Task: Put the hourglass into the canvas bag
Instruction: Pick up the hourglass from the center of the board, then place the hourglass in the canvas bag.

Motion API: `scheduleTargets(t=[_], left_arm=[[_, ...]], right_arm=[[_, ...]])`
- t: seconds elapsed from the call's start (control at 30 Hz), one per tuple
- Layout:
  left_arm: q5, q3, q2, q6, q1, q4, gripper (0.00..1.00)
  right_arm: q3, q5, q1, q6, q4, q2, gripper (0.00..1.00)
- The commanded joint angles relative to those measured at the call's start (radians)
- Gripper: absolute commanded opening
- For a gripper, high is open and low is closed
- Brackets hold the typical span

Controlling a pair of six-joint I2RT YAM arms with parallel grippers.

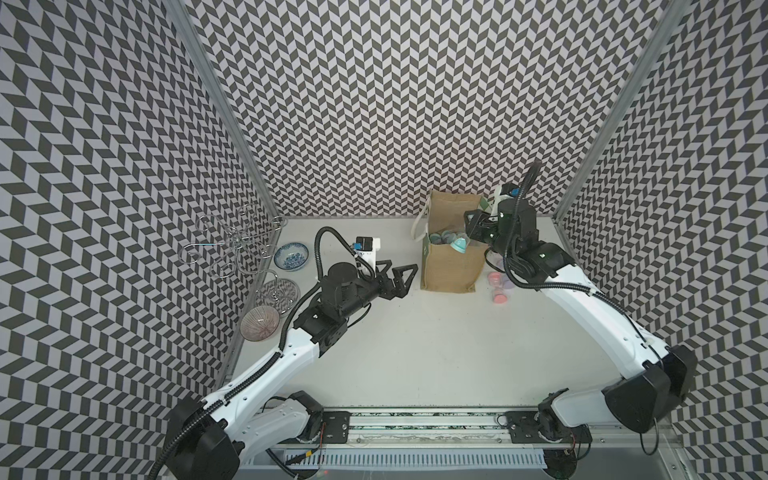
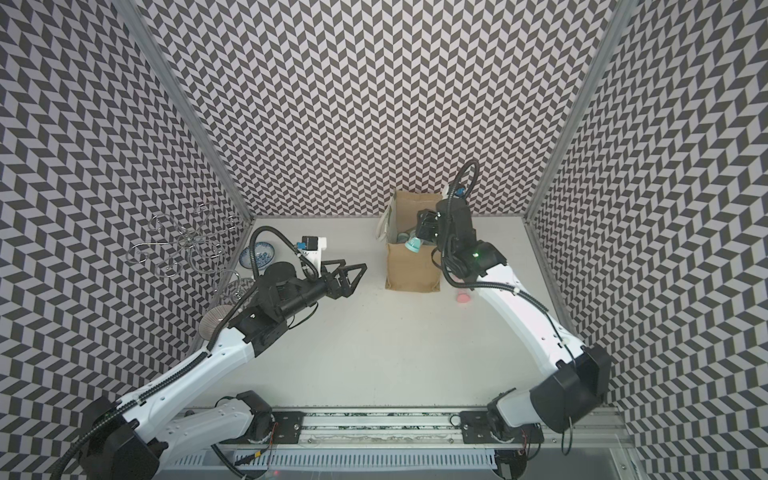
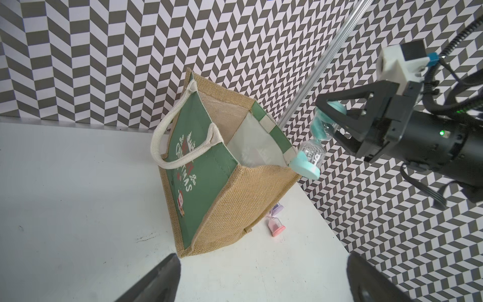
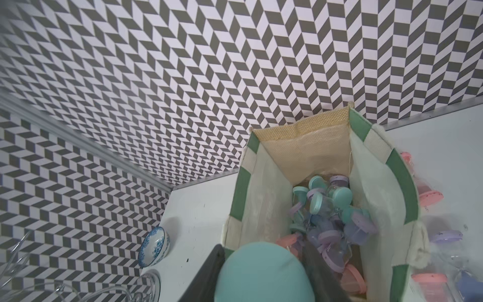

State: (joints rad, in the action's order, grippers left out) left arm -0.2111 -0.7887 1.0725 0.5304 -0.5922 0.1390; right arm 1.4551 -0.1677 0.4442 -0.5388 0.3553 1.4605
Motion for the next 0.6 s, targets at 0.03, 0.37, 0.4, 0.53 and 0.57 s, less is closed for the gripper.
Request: scheduleTargets(t=[0.03,0.37,0.4,0.53,0.57], left_arm=[[-0.024,-0.043,0.029,0.012,0.005,0.064,0.99],[-0.048,-0.06,0.093,0.016,-0.004,0.102,0.99],[-0.048,-0.063,0.098,0.014,-0.005,0.105,0.99],[-0.045,-0.059,0.111,0.013,-0.006,0.107,0.99],[-0.045,-0.058,0.113,0.013,-0.006,0.108,0.99]], right_arm=[[0.066,0.061,-0.056,-0.003,-0.103,0.073,0.31],[0.181,0.097,-0.091,0.028,-0.092,0.303,0.32],[0.185,0.106,-0.091,0.028,-0.093,0.323,0.32],[0.189,0.133,-0.091,0.036,-0.103,0.389,0.32],[0.189,0.137,-0.091,0.035,-0.105,0.406,0.32]])
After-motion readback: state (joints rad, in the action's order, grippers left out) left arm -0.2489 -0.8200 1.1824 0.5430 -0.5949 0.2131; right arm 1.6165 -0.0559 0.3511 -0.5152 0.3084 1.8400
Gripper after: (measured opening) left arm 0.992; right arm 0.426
